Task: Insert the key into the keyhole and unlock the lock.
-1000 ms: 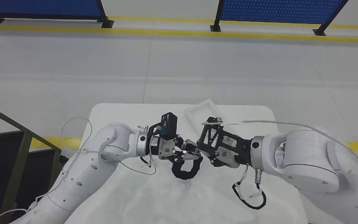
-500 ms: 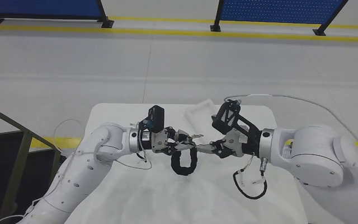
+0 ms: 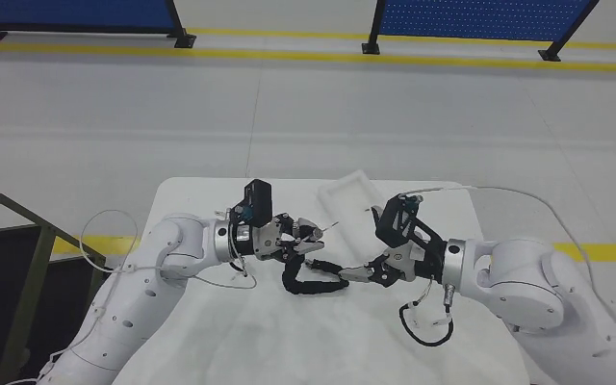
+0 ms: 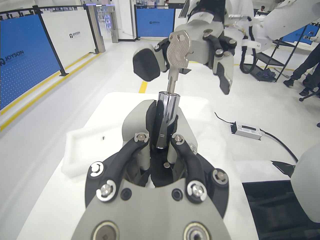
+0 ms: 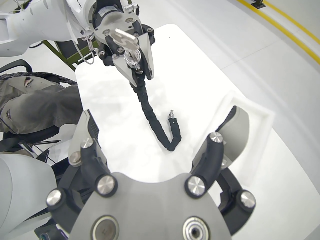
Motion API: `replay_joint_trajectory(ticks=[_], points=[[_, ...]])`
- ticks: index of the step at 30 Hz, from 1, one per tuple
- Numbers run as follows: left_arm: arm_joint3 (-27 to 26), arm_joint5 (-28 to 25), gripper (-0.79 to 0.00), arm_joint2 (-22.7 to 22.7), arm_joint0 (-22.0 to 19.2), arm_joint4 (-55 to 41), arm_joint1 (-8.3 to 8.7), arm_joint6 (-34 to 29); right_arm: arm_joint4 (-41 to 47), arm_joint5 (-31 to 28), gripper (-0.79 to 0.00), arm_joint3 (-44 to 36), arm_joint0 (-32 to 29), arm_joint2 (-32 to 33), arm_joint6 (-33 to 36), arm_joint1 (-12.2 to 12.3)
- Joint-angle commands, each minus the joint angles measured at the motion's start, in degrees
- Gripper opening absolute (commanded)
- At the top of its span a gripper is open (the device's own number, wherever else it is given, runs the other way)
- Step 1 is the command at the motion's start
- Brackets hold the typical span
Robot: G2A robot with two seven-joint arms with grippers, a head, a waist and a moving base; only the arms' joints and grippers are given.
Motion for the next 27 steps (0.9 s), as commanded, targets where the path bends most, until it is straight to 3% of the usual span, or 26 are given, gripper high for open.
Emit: replay_joint_trajectory(ticks=[1,13,20,21,22,23,27], points=[[1.03,-0.33,-0.785,0.13,0.19,1.12,0.21,-2.92,-0.13,0.02,0.0,0.0,-0.39,0.95,0.1,0.04],[3.98,-0.99,-0.785,2.12,3.69,0.71,1.76,-15.44,0.57,-1.84,0.0,-1.2,-2.67,4.98,1.22,0.16],[6.7,-0.96,-0.785,7.87,3.38,2.92,0.54,-18.46,0.95,-2.28,0.0,-1.37,-2.77,5.94,1.56,0.08],[7.31,-0.99,-0.711,8.83,3.14,3.2,0.22,-18.58,1.05,-2.53,0.0,-1.12,-2.74,6.19,1.62,0.08],[8.06,-0.99,-0.409,9.78,2.92,2.93,-0.08,-18.49,1.15,-2.73,0.0,-1.02,-2.77,6.37,1.66,0.07],[9.09,-0.99,0.0,10.34,2.57,2.22,-0.35,-18.09,1.25,-2.82,0.0,-1.05,-2.83,6.5,1.73,0.06],[11.55,-0.99,0.0,12.39,0.92,-0.2,-1.06,-16.83,2.02,-3.23,0.0,-0.73,-3.06,6.87,1.9,0.01]])
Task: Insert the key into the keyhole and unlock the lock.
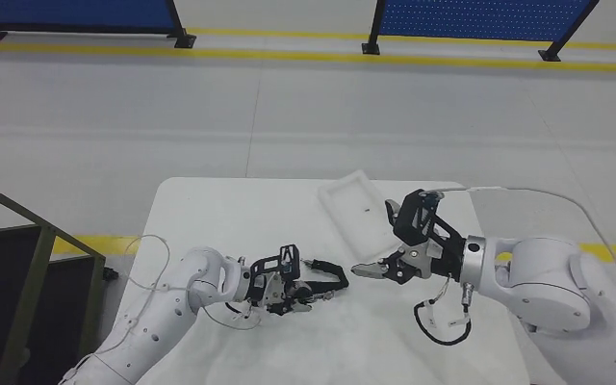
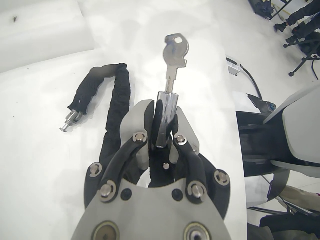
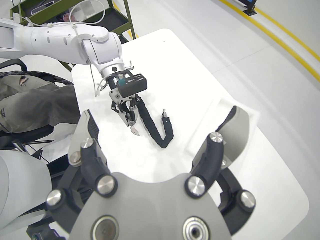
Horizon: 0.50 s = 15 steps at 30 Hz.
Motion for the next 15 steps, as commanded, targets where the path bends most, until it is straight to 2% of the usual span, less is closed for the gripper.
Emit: replay_joint_trajectory(ticks=[1,4,8,15], points=[[0.87,0.0,0.0,0.61,-0.88,-1.59,-0.15,1.38,1.18,-0.07,0.0,0.28,-0.19,-0.12,-0.02,-0.07],[1.39,0.0,0.0,0.54,-2.48,-2.42,0.05,3.29,2.78,-1.54,0.0,1.45,0.51,-1.02,1.86,-0.09],[0.78,0.0,0.0,-1.38,-4.91,-2.48,0.97,6.8,5.08,-6.29,0.0,5.82,3.49,-2.94,-0.19,-0.48],[-0.79,0.0,0.0,-4.84,-11.19,1.7,3.31,13.27,7.18,-13.06,0.0,16.95,13.06,-9.1,-2.32,-1.73]])
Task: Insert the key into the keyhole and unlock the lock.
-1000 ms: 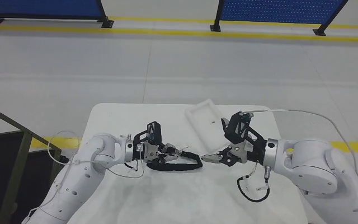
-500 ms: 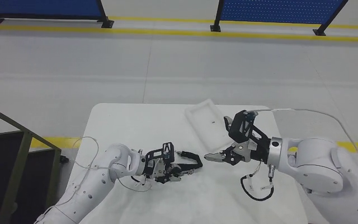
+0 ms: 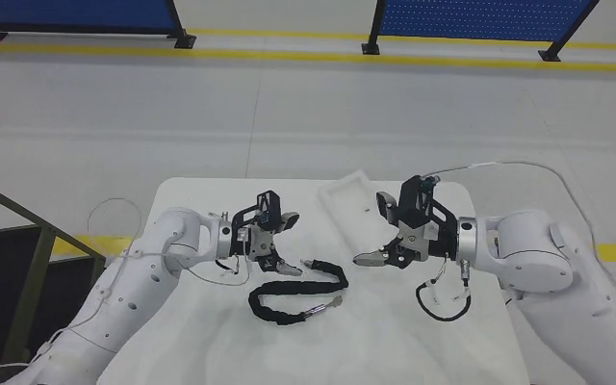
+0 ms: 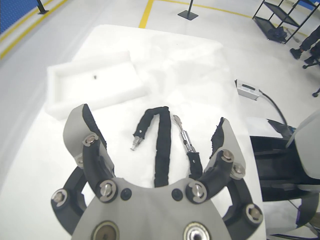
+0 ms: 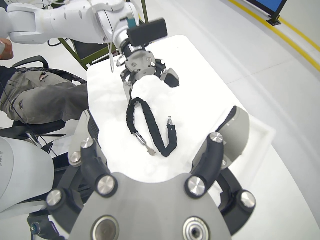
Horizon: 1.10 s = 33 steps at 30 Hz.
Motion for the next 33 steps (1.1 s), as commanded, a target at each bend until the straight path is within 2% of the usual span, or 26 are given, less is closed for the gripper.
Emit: replay_joint_trajectory(ticks=[1,9,16,22,25,33], points=[[0.26,0.0,0.0,-0.71,-2.76,2.25,0.67,2.2,0.48,-2.01,0.0,3.59,3.8,-1.99,-0.6,-0.47],[5.41,0.0,0.0,0.98,-13.94,-0.24,2.35,9.19,2.65,-13.63,0.0,18.1,22.16,-12.95,-0.09,-3.57],[9.53,0.0,0.0,6.93,-22.56,-3.7,3.33,8.54,4.78,-18.08,0.0,27.42,34.62,-18.59,1.39,-5.91],[10.0,0.0,0.0,12.15,-28.7,-9.38,4.54,6.06,8.51,-19.16,0.0,30.47,39.44,-20.13,5.75,-6.08],[10.0,0.0,0.0,13.8,-30.21,-14.45,5.3,6.59,10.29,-18.82,0.0,30.85,39.78,-20.37,6.1,-5.63],[10.07,0.0,0.0,15.52,-32.67,-16.76,7.48,8.44,12.23,-19.14,0.0,31.03,38.19,-19.69,5.78,-3.94]])
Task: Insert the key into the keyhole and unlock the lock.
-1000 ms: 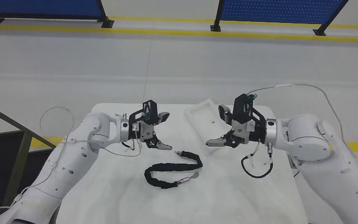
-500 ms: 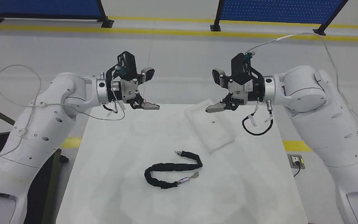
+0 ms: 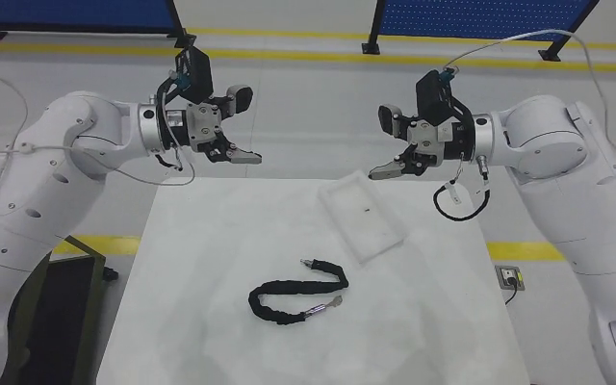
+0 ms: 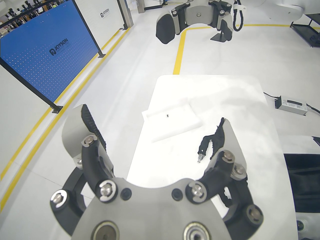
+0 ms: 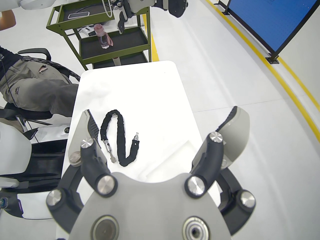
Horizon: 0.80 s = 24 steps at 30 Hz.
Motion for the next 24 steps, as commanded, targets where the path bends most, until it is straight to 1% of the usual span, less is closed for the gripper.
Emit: replay_joint_trajectory(ticks=[1,24], points=[[0.0,0.0,-0.001,0.0,0.0,0.0,0.0,0.0,0.0,0.0,0.0,0.0,0.0,0.0,0.0,0.0],[-0.06,0.0,-0.001,0.12,-0.02,-0.08,0.1,0.46,0.02,-0.02,0.0,0.0,-0.02,0.01,-0.02,0.02]])
